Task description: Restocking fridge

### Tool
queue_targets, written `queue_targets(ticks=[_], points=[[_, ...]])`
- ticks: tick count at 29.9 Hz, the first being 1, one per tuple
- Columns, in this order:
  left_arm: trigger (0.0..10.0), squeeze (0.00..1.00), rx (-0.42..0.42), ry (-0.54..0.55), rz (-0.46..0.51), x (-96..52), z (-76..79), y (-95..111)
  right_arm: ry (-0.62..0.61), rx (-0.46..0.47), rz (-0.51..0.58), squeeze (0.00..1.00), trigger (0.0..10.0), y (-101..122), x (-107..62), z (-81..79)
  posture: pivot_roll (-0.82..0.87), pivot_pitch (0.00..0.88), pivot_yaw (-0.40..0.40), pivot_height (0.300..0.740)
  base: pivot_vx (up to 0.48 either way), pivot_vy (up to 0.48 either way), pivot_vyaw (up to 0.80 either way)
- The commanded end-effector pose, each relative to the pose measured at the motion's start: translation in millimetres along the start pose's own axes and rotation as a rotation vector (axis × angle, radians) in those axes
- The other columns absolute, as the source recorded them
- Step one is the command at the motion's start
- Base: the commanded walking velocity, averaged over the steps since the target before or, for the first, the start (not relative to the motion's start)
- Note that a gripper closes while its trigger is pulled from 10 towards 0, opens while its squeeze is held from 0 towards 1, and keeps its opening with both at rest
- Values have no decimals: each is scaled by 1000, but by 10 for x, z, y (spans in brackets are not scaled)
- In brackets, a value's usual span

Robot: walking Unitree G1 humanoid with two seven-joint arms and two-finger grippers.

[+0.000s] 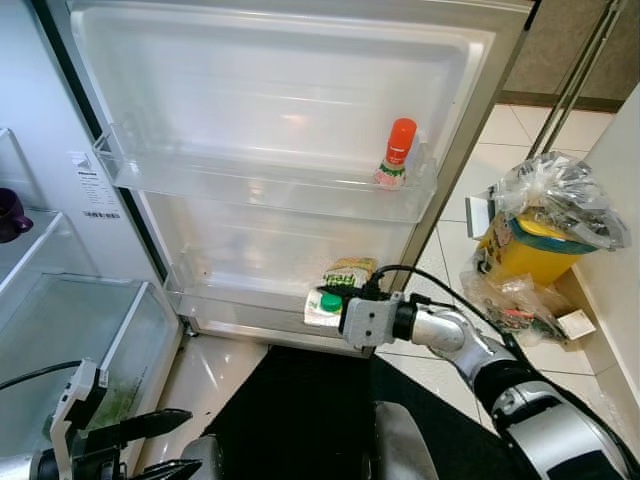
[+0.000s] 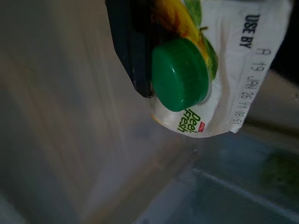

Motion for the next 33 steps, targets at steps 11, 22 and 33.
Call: queue_targets(ticks=[11,22,33], points=[[10000,0,6,7,-27,-62,14,22,-117,133,42,0,10000,33,36,56,43,219,-40,551,0,0,0],[10000,0,8,7,-31,-71,23,37,-83,127,37,0,10000,30,54,-37,50,227,-37,551,0,0,0],[10000,0,22,10,-29,-140,88,108,-70,139,38,0,10000,25,45,-110,79,262,-21,551,0,0,0]])
Point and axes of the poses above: a point about 5 cm out from each wrist's last joint towards the gripper, its own x axis pointing out of the wrist towards the gripper, its own y axis along the axis of the wrist's last joint, z = x × y, the point moved 4 cm from there along x, pointing out of the wrist towards the gripper, and after that the axes turned 3 degrees about -x, right-handed, at the moved point
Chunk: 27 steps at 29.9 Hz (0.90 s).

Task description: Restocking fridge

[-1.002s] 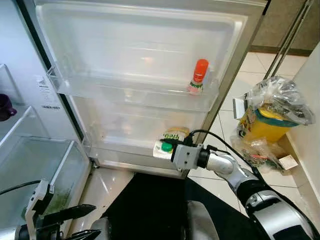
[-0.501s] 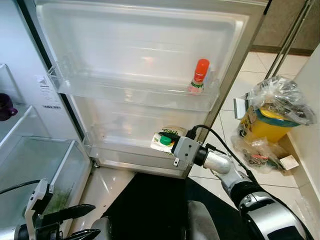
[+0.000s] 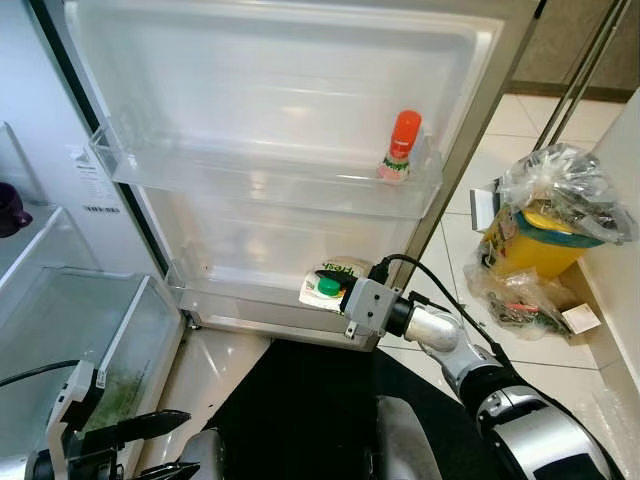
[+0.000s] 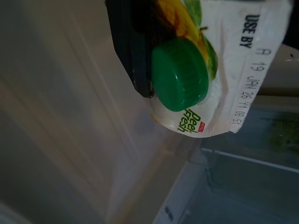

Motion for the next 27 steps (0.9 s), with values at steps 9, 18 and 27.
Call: queue_targets(ticks=[9,18,27], points=[[10000,0,42,8,-16,-107,71,163,28,-2,28,0,10000,30,-1,-91,90,290,-18,551,0,0,0],[10000,0,46,-38,-19,-27,130,197,45,-30,41,0,10000,53,-11,-67,86,312,-14,551,0,0,0],[10000,0,55,-44,-27,-36,131,240,70,-60,12,0,10000,7,-61,-28,86,323,-15,551,0,0,0]])
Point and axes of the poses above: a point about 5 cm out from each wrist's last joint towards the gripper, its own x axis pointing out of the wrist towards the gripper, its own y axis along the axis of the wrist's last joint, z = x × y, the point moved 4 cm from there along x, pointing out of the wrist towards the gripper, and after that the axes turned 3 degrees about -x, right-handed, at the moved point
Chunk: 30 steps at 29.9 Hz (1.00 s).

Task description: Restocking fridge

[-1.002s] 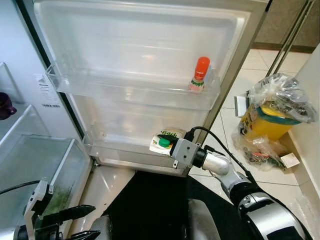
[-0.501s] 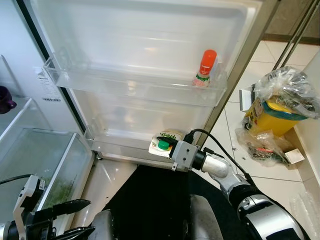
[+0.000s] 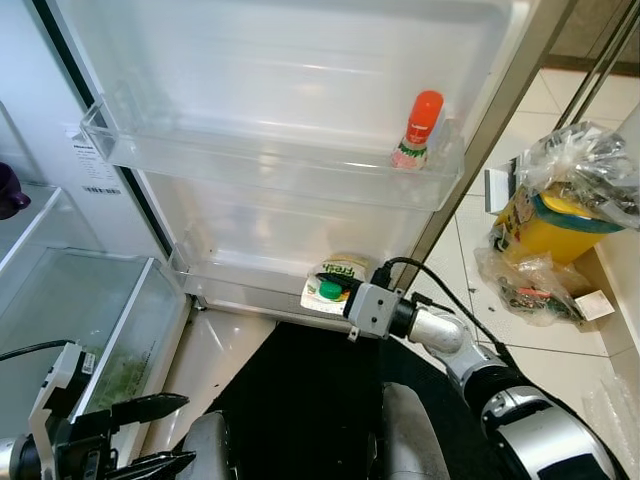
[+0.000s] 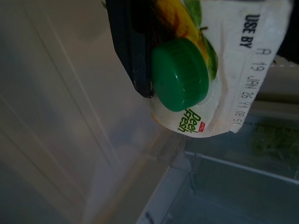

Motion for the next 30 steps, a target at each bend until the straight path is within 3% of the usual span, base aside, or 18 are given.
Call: queue_targets(ticks=[1,3,4,5,6,10,11,12,13,14,21,26,27,30], points=[[10000,0,-1,-1,-36,-49,28,16,32,-6,-3,0,10000,-13,-17,-59,86,323,-15,551,0,0,0],[10000,0,-1,-1,-37,-48,34,17,27,-7,-15,0,10000,-30,-28,-28,86,327,-16,551,0,0,0],[10000,0,-2,-1,-37,-46,39,19,21,-7,-25,369,10000,-43,-36,10,86,328,-18,551,0,0,0],[10000,0,-2,-1,-37,-46,39,19,21,-7,-25,369,10000,-43,-36,10,86,328,-18,551,0,0,0],[10000,0,-3,-1,-36,-43,43,21,14,-11,-34,1000,10000,-54,-42,45,85,328,-19,551,0,0,0],[10000,0,-3,1,-35,-37,47,24,3,-21,-43,1000,10000,-60,-47,88,84,327,-22,551,0,0,0],[10000,0,-4,2,-34,-34,46,24,-4,-28,-47,922,10000,-62,-45,102,83,326,-21,551,0,0,0],[10000,0,-4,2,-34,-34,46,24,-4,-28,-47,922,10000,-62,-45,102,83,326,-21,551,0,0,0],[10000,0,-4,3,-33,-32,45,23,-9,-34,-50,522,10000,-64,-42,111,84,326,-22,551,0,0,0],[10000,0,-4,3,-33,-31,44,22,-12,-36,-53,0,10000,-67,-38,116,84,325,-22,551,0,0,0],[10000,0,-3,6,-30,-23,29,25,-41,-50,-69,0,10000,-76,-30,182,82,319,-22,551,0,0,0],[10000,0,3,9,-25,-11,2,32,-80,-165,-133,0,10000,-128,-62,325,78,308,-25,551,0,0,0],[10000,0,6,8,-21,7,-7,36,-118,-208,-151,0,10000,-135,-84,420,72,299,-26,551,0,0,0],[10000,0,9,4,-16,33,-19,40,-156,-211,-141,0,10000,-108,-102,516,69,294,-28,551,0,0,0]])
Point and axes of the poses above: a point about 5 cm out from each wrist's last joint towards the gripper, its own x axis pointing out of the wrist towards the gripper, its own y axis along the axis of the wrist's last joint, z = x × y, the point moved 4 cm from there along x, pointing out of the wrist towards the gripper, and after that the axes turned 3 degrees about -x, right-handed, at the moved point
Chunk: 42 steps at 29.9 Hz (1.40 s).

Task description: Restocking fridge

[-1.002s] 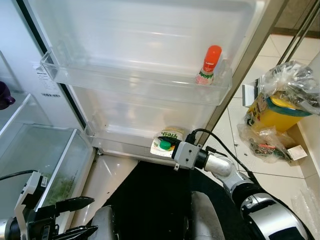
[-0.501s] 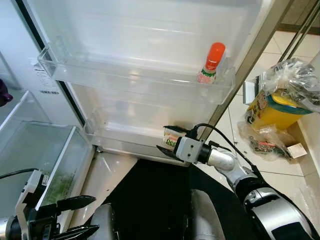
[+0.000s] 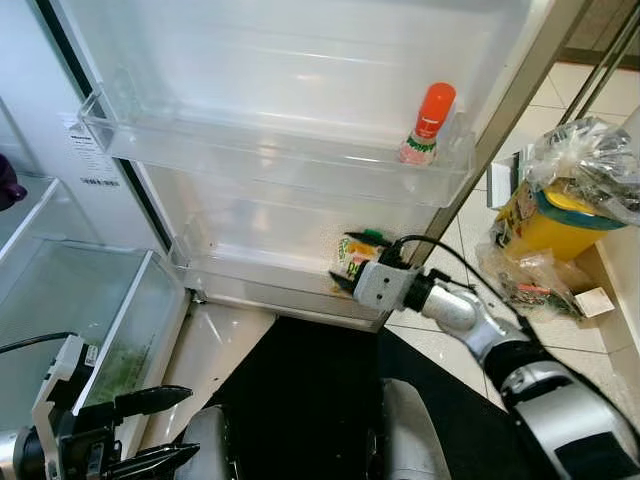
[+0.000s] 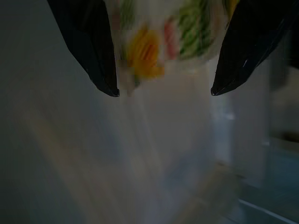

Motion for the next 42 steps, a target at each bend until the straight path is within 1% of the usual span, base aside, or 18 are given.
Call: queue_targets(ticks=[1,10,14,15,18,25,26,28,31,32,33,35,37,38,39,40,41,42], points=[[10000,0,-21,11,-23,-25,-9,-50,-9,2,1,0,10000,-6,-19,14,65,289,-29,551,0,0,0],[10000,0,-9,5,-11,25,-56,-36,-46,6,52,0,10000,61,-34,142,49,269,-35,551,0,0,0],[10000,0,3,-2,3,87,-106,-19,-99,60,124,0,10000,160,-45,250,32,245,-38,551,0,0,0],[10000,0,7,-6,8,109,-123,-17,-112,119,152,0,10000,191,-55,265,25,236,-39,551,0,0,0],[10000,0,11,-13,12,138,-141,-18,-111,197,179,0,10000,209,-91,255,20,228,-41,551,0,0,0],[10000,0,23,-17,24,187,-178,-8,-69,305,154,0,10000,111,-240,155,12,204,-49,551,0,0,0],[10000,0,26,-19,27,203,-197,-17,-51,405,150,0,10000,56,-365,109,5,193,-52,551,0,0,0],[10000,0,26,-19,27,211,-205,-20,-49,439,152,0,10000,43,-401,103,4,192,-52,551,0,0,0],[10000,0,30,-27,32,240,-225,-21,36,634,169,0,10000,33,-600,-50,-1,177,-54,551,0,0,0],[10000,0,30,-27,32,240,-225,-21,36,634,169,0,10000,33,-600,-50,-1,177,-54,551,0,0,0],[10000,0,35,-30,35,255,-239,-16,86,716,172,0,10000,37,-747,-173,-4,167,-55,551,0,0,0],[10000,0,37,-31,36,262,-247,-14,112,762,170,0,10000,34,-825,-248,-7,160,-55,551,0,0,0],[10000,0,40,-33,37,272,-259,-11,165,835,131,0,10000,-19,-980,-428,-7,157,-54,551,0,0,0],[10000,0,40,-33,37,272,-259,-11,165,835,131,0,10000,-19,-980,-428,-7,157,-54,551,0,0,0],[10000,0,42,-37,36,275,-264,-15,223,942,90,0,10000,-60,-1185,-630,-8,149,-53,551,0,0,0],[10000,0,44,-39,35,276,-265,-15,240,979,55,0,10000,-106,-1289,-723,-6,145,-53,551,0,0,0],[10000,0,44,-39,35,276,-265,-15,240,979,55,0,10000,-106,-1289,-723,-6,145,-53,551,0,0,0],[10000,0,45,-40,35,275,-267,-11,231,1016,13,0,10000,-177,-1390,-799,-9,142,-53,551,0,0,0]])
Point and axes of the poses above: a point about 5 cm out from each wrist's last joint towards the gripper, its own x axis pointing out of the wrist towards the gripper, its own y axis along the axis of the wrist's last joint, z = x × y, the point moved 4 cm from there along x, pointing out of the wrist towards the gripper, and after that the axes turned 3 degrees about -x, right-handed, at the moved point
